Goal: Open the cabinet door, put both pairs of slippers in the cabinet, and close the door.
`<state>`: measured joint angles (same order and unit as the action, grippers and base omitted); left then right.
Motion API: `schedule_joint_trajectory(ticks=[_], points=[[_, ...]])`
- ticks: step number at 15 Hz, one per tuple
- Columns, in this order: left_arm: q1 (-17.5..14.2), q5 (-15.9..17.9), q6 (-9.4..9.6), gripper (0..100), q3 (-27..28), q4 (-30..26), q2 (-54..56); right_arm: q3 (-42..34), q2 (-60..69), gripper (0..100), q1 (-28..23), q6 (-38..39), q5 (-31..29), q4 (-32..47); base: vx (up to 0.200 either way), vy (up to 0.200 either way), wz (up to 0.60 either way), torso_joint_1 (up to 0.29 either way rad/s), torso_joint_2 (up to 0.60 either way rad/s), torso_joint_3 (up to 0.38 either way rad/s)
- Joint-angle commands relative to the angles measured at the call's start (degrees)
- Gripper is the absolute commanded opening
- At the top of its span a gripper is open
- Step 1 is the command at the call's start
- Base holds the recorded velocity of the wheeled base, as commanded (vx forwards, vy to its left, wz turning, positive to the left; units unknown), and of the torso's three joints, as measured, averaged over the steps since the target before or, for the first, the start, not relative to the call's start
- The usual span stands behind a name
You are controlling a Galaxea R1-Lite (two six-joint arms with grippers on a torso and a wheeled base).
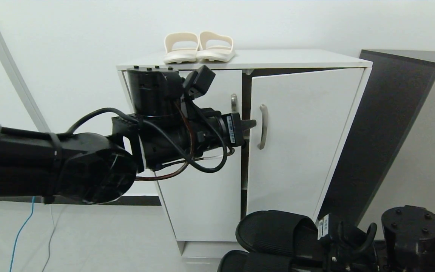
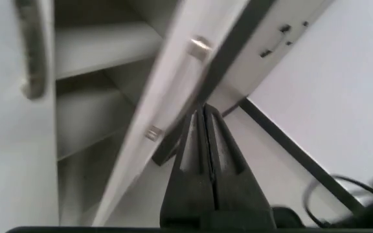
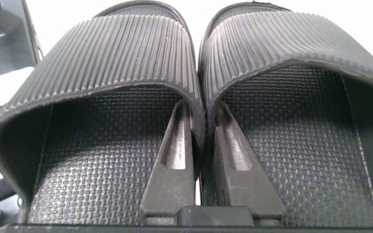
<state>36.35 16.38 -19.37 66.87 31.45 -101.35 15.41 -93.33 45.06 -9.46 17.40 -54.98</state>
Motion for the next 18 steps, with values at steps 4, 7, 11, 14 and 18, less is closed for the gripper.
schedule_joint_trajectory(ticks=[4, 7, 11, 14, 18], points=[[-3.7, 0.4, -1.81, 0, -0.2, 1.1, 1.6, -0.4, 0.2, 0, 0.3, -0.6, 0.0, 0.0, 0.000, 0.000, 0.00, 0.000, 0.00, 0.000], [-6.1, 3.1, -4.27, 0, 1.4, 7.8, -3.3, -0.4, 0.1, 0, 0.5, -0.9, 0.0, 0.0, 0.000, 0.000, 0.00, 0.000, 0.00, 0.000], [-6.2, 3.4, -7.44, 0, 7.8, 7.6, -8.9, -0.5, 0.1, 0, 1.1, -1.0, 0.0, 0.0, 0.000, 0.000, 0.00, 0.000, 0.00, 0.000], [-5.4, 3.4, -7.44, 0, 11.4, 6.8, -11.8, -1.2, -0.1, 0, 1.5, -1.1, -0.1, 0.0, 0.000, 0.000, 0.00, 0.000, 0.00, 0.000], [-4.3, 3.2, -7.17, 0, 11.3, 6.6, -11.9, -1.2, -0.4, 0, 1.6, -2.1, -0.1, 0.0, -0.100, 0.000, 0.00, 0.002, 0.00, 0.001]])
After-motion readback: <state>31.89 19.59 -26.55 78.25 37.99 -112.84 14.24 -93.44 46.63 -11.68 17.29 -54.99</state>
